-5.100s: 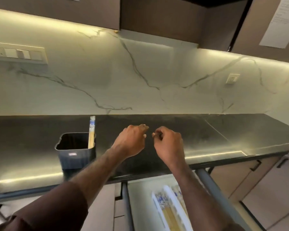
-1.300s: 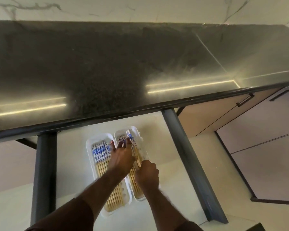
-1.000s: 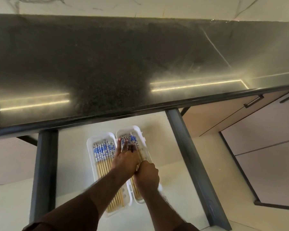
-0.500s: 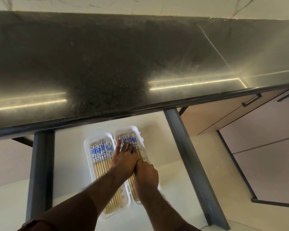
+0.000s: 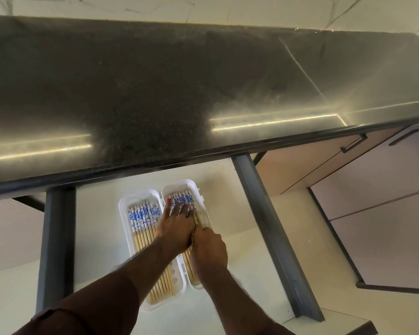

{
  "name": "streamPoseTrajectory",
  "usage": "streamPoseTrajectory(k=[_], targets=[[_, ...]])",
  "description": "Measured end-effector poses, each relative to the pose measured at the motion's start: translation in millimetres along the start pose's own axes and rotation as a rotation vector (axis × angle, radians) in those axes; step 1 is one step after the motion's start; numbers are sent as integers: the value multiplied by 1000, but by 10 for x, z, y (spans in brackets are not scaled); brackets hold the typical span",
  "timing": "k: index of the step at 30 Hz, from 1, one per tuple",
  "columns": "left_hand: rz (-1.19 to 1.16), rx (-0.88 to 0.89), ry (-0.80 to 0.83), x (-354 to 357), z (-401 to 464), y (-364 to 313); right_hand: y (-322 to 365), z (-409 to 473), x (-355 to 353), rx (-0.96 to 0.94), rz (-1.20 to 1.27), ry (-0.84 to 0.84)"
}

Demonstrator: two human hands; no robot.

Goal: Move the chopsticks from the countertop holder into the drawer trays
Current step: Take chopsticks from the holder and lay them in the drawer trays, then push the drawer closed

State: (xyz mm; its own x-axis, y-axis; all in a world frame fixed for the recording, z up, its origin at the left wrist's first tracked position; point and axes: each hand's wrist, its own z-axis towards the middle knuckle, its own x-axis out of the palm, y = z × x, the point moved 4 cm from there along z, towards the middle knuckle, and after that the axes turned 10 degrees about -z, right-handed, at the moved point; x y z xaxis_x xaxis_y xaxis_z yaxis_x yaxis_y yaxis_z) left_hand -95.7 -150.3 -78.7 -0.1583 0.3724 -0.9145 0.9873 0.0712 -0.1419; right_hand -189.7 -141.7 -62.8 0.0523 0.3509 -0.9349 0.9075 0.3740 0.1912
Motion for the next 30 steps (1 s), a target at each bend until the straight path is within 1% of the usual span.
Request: streamPoseTrajectory(k=[6, 11, 16, 22, 25, 27, 30], targets=[[-78, -16, -51, -92, -110, -93, 3, -85, -281, -101, -36, -139], [-125, -22, -149, -300, -287, -205, -20, -226, -556, -174, -65, -226], [-163, -61, -271, -491, -654, -274, -17, -516, -755, -220, -99, -306], [-247, -169, -390, -504, -1388, -381, -39, -1097, -940, -307, -110, -376], [-311, -222, -496, -483, -1869, -558, -91, -1533, -1023, -364, -103, -420], [-353, -224, -578, -454, -2185, -675, -139, -1811, -1073, -392, -84, -448], [-396, -208, -644, -378, -2630, -832, -234, -2216, -1110, -421, -73, -479]])
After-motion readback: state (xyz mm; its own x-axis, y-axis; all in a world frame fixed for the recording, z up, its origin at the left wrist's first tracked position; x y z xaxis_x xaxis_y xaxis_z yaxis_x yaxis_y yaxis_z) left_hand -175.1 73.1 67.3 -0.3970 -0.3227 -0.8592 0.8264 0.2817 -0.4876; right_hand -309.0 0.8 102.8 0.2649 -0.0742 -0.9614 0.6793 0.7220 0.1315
